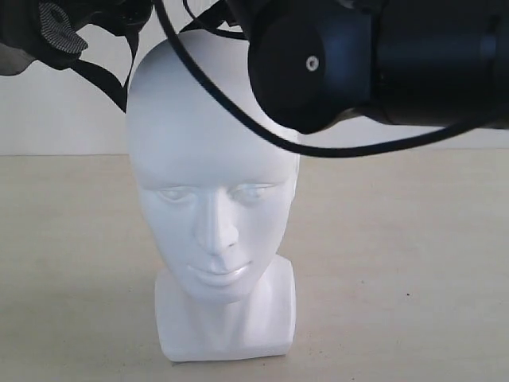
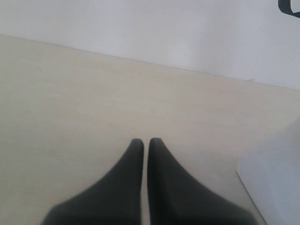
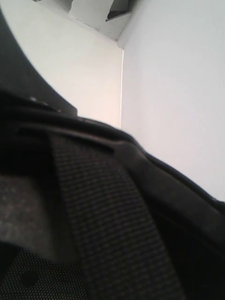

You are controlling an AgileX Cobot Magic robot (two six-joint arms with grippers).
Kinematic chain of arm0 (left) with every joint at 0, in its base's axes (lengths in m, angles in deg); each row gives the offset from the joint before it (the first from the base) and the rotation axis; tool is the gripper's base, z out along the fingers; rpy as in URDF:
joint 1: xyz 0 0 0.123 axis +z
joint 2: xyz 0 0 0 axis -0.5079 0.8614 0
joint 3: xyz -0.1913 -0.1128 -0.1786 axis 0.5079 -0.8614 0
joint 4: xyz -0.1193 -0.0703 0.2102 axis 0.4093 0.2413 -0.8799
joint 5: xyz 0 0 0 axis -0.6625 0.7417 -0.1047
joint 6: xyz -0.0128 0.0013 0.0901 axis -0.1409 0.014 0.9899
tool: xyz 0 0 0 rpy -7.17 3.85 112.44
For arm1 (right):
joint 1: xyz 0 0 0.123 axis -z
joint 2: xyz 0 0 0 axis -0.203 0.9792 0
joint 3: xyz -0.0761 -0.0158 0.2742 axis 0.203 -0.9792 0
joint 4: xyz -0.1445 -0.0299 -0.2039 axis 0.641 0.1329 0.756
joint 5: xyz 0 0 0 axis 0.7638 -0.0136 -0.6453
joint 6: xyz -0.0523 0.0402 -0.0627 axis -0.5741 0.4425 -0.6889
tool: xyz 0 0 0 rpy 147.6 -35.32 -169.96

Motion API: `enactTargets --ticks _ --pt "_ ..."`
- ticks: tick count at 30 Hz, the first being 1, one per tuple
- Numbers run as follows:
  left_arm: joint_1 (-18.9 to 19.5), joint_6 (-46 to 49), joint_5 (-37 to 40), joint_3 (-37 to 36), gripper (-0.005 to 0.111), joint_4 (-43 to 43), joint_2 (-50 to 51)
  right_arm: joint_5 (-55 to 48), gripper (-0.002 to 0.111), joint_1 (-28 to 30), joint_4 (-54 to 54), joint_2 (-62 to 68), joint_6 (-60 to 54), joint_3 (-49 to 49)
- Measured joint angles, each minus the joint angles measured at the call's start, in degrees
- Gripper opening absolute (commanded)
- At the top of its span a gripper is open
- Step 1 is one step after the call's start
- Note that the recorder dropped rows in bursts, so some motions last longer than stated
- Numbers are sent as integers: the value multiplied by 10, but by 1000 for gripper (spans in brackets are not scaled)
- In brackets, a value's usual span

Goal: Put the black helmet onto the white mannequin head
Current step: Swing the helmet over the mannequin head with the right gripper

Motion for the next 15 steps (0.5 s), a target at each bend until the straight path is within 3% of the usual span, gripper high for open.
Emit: enactTargets --ticks 15 --pt "0 0 0 0 4 0 0 -1 0 0 -12 -44 -11 -49"
